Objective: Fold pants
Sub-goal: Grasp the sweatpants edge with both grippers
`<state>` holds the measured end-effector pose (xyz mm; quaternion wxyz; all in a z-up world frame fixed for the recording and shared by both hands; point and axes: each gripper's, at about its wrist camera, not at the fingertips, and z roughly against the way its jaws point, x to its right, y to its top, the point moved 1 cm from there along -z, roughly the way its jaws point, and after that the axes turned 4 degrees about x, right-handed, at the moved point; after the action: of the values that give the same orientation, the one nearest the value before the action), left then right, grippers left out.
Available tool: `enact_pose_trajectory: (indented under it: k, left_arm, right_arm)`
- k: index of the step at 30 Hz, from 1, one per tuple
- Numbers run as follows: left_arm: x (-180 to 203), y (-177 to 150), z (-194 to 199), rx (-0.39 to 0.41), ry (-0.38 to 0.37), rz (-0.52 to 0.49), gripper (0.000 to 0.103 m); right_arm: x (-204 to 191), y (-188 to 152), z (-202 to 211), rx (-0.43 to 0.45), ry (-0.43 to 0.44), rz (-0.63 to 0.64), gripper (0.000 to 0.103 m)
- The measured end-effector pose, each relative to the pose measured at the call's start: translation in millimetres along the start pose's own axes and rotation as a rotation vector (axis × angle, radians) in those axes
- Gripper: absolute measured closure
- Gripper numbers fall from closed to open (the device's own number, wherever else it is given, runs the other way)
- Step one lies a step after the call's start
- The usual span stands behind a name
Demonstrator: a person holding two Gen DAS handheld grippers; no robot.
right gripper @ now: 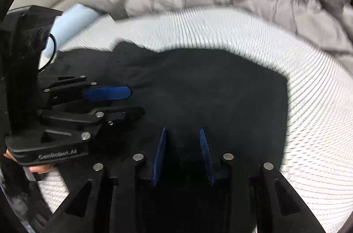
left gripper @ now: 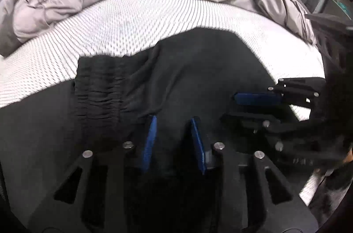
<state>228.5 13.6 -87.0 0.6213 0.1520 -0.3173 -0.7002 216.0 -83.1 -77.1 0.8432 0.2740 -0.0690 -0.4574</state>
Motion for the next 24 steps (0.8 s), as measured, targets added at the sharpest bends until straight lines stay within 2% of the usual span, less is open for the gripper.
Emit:
enact_pose_trajectory:
  k: [2,3,5,6,9,11,13,15,18,20,22,24]
  left_arm:
    - [-10.2,-0.8,3.9,0.009,-0.037,0.021,0.082]
    - [-14.2,-0.6,7.9,0.011,-0.042,0.030,0.086]
    - [-22.1,-3.3,14.4,0.015,-0.037,0.041,0.087]
    - [-23.8,-4.0,18.0,0.011,-0.029,0.049,0.087]
    - [-24.1,2.8,35.7,0.022,-0.035,0.088,0.087]
    - [-22.1,17.7,47.6,0.093,-0.049,0.102,0.082]
    - [-20.2,33.0,41.2,0.107,-0.035,0.106,0.080]
    - [-21.4,45.2,24.3,0.083,-0.054,0.131,0.080]
    - [-33.7,46.7,-10.7,0.017,-0.037,0.153,0.082]
    - [-45.8,42.4,-20.8,-0.013,-0.035,0.159,0.093]
    - [-58.1,43.2,-16.4,-0.006,-0.080,0.189,0.098]
    - [-62.0,41.1,-11.8,-0.005,-0.095,0.190,0.098]
  right_arm:
    - [7.1,-4.1,-1.3,0.001,0.007,0.005,0.071]
    - [11.9,-3.6,2.8,-0.003,-0.020,0.008,0.071]
    - [26.2,-7.3,13.3,-0.002,-0.138,0.000,0.071]
    - [34.6,-9.8,17.4,0.000,-0.154,-0.020,0.071]
    - [50.6,-11.4,31.9,0.050,-0.074,-0.102,0.071]
    - [46.2,-2.5,38.6,0.096,-0.074,-0.111,0.071]
    - [32.8,10.4,37.4,0.140,-0.063,-0.082,0.069]
    - [21.4,22.4,30.2,0.162,-0.031,-0.062,0.069]
    - [6.9,34.3,2.6,0.097,-0.019,-0.004,0.069]
    - [4.1,31.2,-20.1,0.028,-0.099,0.049,0.070]
    - [15.9,17.1,-15.9,0.031,-0.139,0.074,0.070]
    - [35.3,9.6,-5.2,0.035,-0.157,0.040,0.070]
